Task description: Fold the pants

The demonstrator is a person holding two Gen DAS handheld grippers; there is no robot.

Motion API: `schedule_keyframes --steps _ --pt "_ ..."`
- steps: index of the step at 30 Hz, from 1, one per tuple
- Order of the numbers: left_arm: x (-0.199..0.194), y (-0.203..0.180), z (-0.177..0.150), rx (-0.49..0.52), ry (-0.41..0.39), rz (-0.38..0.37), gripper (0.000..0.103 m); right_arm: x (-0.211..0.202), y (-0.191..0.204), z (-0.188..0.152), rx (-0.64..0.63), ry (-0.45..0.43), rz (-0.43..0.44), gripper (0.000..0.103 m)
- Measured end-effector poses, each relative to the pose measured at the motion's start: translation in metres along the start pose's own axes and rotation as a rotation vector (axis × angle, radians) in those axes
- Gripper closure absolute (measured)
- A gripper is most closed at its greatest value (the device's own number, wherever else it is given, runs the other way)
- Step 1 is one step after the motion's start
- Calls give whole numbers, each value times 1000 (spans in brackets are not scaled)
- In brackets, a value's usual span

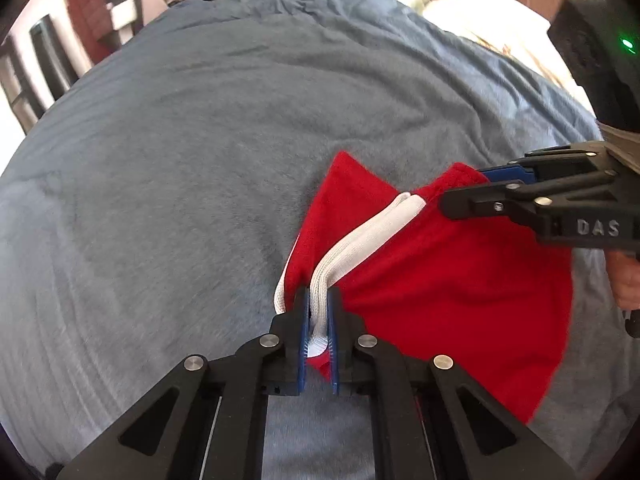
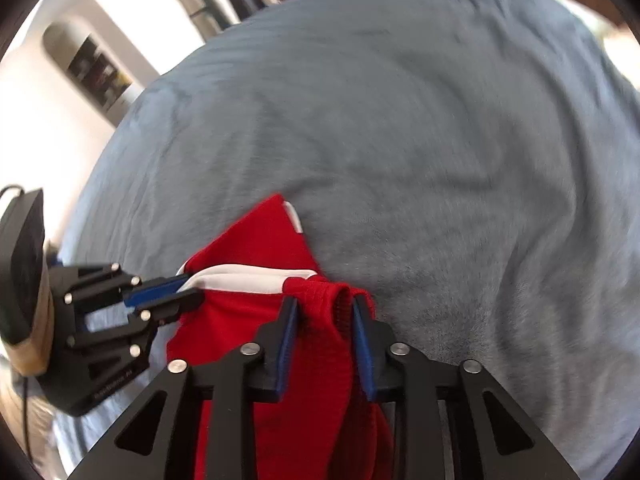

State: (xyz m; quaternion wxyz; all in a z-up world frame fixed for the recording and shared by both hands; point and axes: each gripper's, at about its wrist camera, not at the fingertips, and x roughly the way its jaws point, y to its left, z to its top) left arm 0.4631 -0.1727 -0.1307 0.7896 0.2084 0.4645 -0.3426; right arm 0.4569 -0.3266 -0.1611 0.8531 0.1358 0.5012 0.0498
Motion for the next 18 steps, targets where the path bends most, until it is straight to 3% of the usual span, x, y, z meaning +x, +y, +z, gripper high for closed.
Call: schedule_keyframes --steps 6,11,14,17,18 --pt "-25 12 -4 -49 -18 6 93 -29 28 12 -119 -84 21 80" --pt "-12 22 -9 -43 23 18 92 -19 37 29 -169 -92 41 80" --pt "1 28 -8 -58 49 28 86 0 34 31 -163 -38 39 80" --pt "8 32 -7 -75 48 53 69 15 28 27 -122 1 13 78" --pt "9 32 -7 -76 46 62 63 19 25 25 -110 11 3 73"
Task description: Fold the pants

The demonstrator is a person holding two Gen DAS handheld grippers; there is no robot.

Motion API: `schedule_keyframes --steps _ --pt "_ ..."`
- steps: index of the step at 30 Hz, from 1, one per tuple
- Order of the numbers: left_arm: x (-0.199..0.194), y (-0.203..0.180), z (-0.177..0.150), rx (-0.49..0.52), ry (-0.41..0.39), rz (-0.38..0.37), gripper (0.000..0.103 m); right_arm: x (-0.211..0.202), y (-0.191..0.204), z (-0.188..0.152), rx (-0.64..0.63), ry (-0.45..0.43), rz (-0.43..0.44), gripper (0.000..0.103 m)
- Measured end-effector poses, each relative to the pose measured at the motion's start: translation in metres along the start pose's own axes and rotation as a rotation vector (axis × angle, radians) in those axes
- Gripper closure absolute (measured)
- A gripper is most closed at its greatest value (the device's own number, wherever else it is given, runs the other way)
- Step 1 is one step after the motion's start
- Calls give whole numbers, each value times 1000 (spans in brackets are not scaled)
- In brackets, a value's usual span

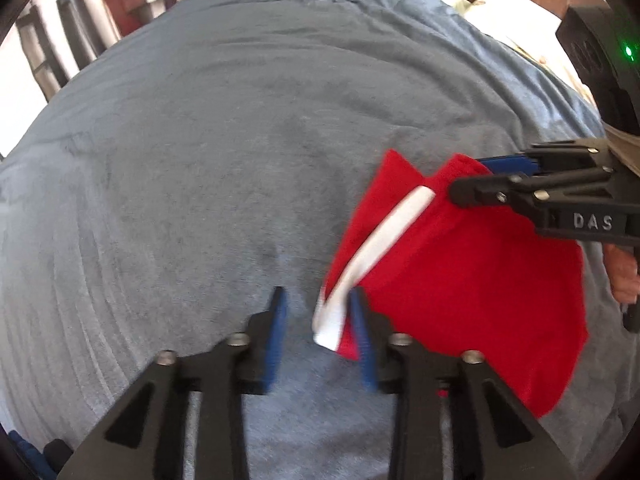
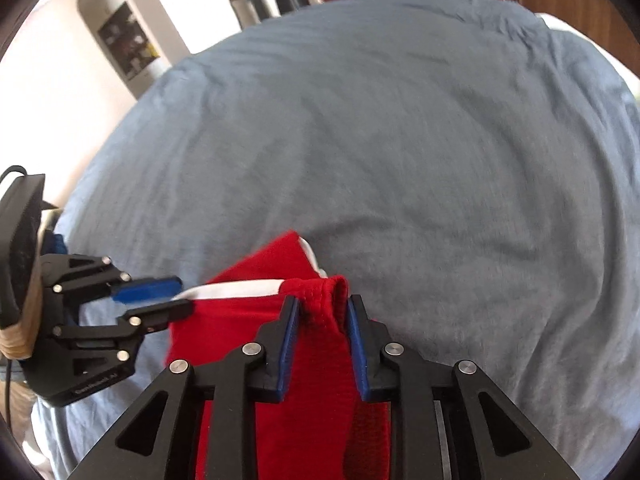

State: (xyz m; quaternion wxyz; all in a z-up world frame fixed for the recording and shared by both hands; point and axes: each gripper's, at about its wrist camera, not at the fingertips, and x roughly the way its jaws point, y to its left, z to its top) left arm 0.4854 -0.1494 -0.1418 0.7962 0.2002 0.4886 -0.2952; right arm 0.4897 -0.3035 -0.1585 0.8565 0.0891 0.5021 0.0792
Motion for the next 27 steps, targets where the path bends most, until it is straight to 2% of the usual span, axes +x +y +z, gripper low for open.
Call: schedule_keyframes --steps 1,2,3,6,7,9,11,16,18,20,27 --pt "0 1 1 -4 1 10 58 2 -1 -1 7 3 -16 67" --pt "-2 3 1 -16 -3 20 57 2 -3 -2 17 6 -44 55" --pt "-5 4 1 -24 -8 24 52 2 -5 -2 26 6 -64 51" --pt "-24 7 1 -47 -46 88 47 -15 -14 -3 64 -27 -96 51" --pt "-37 5 0 -41 -73 145 44 -25 -16 -5 74 -46 -137 50" --pt "-54 1 -4 -30 -117 209 36 -44 -18 -9 76 -85 -208 50" --pt "-71 -7 -10 -23 -144 215 35 -64 -16 -16 67 -111 -246 50" --pt "-88 -44 -31 -7 -139 165 35 -92 -3 -41 75 -96 -172 50" --pt "-91 -58 -39 6 -138 160 35 -91 -2 -53 116 -68 -111 50" --pt "-92 -74 -48 13 -139 123 35 -88 -2 -64 164 -43 -59 50" --pt "-80 -115 -67 -7 -112 53 35 -76 -22 -86 336 -23 16 50"
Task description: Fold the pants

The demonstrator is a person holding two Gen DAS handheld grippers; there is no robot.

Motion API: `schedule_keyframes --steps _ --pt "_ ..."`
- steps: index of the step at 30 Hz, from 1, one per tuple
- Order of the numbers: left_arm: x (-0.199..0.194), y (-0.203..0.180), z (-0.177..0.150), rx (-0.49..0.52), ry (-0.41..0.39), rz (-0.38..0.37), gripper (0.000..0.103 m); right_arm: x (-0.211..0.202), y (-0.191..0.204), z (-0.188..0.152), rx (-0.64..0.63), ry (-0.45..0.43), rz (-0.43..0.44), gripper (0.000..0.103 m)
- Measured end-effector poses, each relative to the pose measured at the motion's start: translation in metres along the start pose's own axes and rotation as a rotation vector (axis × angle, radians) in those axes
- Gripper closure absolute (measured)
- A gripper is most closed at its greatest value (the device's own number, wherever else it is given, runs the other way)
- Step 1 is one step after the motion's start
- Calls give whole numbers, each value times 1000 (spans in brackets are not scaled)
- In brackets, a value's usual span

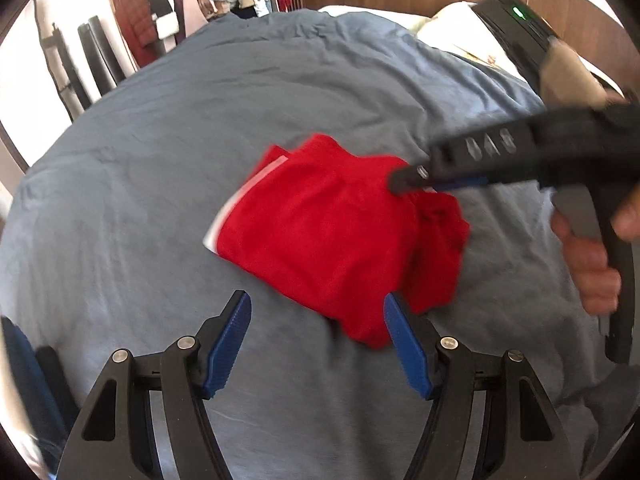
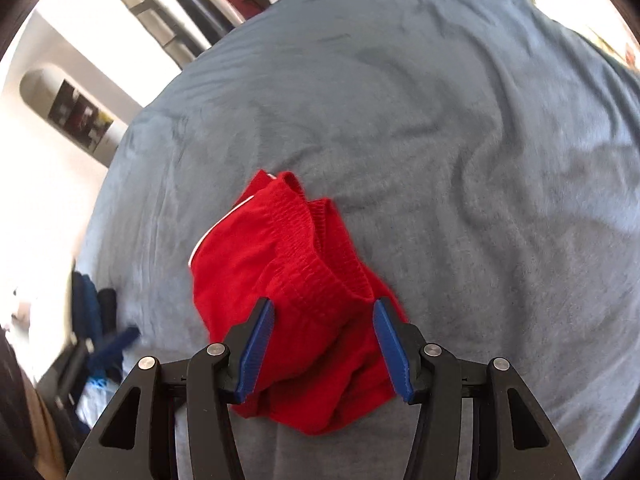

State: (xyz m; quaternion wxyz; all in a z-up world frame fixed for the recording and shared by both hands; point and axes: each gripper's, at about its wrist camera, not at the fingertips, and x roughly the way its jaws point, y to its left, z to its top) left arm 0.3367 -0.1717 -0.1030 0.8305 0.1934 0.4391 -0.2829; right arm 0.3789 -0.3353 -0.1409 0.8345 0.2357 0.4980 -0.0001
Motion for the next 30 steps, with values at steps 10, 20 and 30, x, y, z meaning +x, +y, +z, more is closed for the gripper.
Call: schedule_keyframes --steps 10,20,30 --pt "18 15 1 -174 2 18 39 11 -3 -4 -91 55 -150 50" --pt "32 95 12 -436 -34 32 40 -39 -11 -22 128 -133 -153 26" --pt "67 112 19 -541 -15 -86 40 -18 -15 -44 438 -168 -147 23"
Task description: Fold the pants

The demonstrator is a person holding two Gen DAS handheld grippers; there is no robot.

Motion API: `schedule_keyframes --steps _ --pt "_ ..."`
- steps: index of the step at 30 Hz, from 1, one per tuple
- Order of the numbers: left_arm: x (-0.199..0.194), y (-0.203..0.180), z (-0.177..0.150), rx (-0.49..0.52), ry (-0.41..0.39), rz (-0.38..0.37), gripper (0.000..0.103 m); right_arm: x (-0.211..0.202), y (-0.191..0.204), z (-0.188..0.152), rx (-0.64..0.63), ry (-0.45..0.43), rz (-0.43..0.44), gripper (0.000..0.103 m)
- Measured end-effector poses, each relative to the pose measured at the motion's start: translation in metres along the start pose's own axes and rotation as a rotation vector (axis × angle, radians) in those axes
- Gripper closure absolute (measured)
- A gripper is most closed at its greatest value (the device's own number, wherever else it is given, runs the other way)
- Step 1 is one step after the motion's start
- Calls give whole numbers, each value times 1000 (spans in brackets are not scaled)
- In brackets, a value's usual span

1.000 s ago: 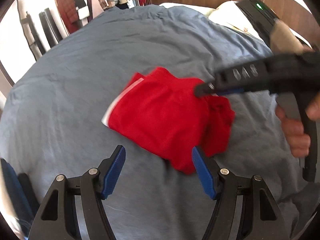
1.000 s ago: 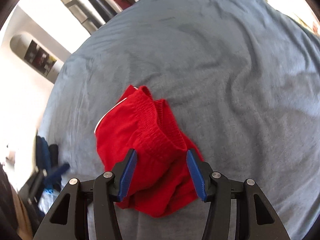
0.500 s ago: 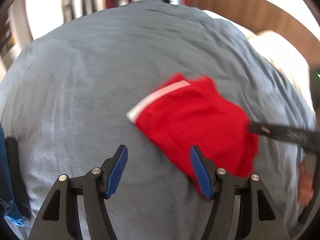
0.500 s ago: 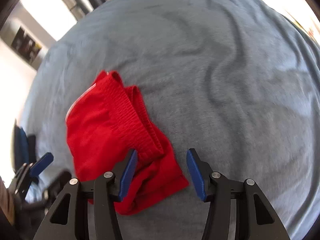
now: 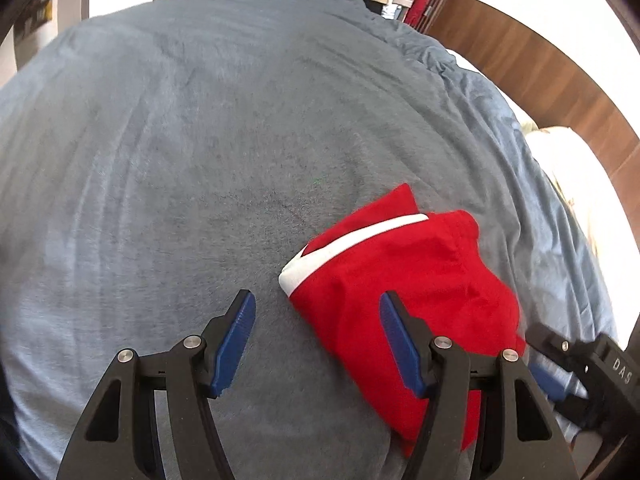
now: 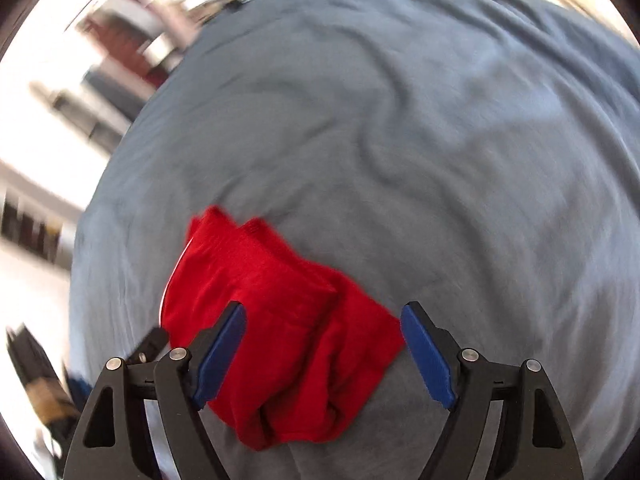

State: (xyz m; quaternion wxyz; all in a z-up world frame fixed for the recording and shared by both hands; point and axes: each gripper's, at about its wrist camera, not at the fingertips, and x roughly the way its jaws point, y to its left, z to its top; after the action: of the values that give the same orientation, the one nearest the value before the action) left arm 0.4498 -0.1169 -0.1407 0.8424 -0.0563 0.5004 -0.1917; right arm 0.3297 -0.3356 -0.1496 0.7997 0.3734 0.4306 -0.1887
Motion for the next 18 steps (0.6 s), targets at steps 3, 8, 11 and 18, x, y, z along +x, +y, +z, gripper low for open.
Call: schedule_keyframes --steps 3,8,11,18 --pt "9 1 1 -10 12 -6 40 0 -13 -6 121 -7 -35 23" --pt "20 6 5 -29 35 -22 40 15 -12 -16 194 65 6 23" --pt "27 8 7 -41 53 -33 40 22 -9 -18 214 75 36 23" --pt "18 15 9 -67 61 -65 40 33 2 -17 194 94 47 23"
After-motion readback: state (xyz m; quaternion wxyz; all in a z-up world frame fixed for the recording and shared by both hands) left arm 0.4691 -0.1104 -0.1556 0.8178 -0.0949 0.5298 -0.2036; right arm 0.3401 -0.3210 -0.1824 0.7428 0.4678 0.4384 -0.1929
